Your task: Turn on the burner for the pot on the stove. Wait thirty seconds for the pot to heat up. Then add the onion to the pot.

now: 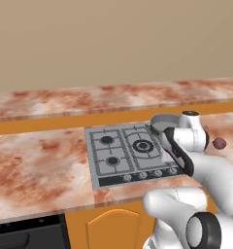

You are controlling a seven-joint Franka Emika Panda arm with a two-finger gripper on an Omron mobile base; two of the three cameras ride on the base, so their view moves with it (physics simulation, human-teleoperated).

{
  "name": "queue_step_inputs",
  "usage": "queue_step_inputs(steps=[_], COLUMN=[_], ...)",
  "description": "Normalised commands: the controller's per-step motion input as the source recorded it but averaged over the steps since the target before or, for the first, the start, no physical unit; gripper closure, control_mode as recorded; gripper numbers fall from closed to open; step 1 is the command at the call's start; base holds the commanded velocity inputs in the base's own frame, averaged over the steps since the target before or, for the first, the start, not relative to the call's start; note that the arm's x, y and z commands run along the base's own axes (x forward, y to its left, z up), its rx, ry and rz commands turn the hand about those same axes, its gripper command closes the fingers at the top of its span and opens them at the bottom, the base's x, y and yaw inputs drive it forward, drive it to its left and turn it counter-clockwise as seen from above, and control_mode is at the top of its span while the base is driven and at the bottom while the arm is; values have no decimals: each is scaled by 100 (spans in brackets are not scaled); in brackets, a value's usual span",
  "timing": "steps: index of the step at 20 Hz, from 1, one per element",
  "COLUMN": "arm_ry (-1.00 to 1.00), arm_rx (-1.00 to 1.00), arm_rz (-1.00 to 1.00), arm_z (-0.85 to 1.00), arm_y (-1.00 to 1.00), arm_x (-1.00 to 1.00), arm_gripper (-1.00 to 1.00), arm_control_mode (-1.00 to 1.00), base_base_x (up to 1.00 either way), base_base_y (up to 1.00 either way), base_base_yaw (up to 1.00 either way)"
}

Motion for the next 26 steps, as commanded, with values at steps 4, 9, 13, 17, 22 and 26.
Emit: queue_step_inputs(steps=[4,9,13,17,22,26], arm_ry=[8,8,6,4,1,1], arm_rx=[0,0,2,1,0,0], arm_rz=[-2,-2,-1,0,0,0], arm_z=[-28,-28,-30,-24,-14,-18], arm_y=[-9,-19,-10,0,3,0], arm_x=[24,20,14,20,11,7], arm_gripper=[-100,-100,-100,-100,-100,-100], arm_control_mode=[-100,-100,-100,-100,-100,-100], base_base_x=[0,0,0,0,0,0], base_base_y=[0,0,0,0,0,0], base_base_yaw=[0,0,0,0,0,0])
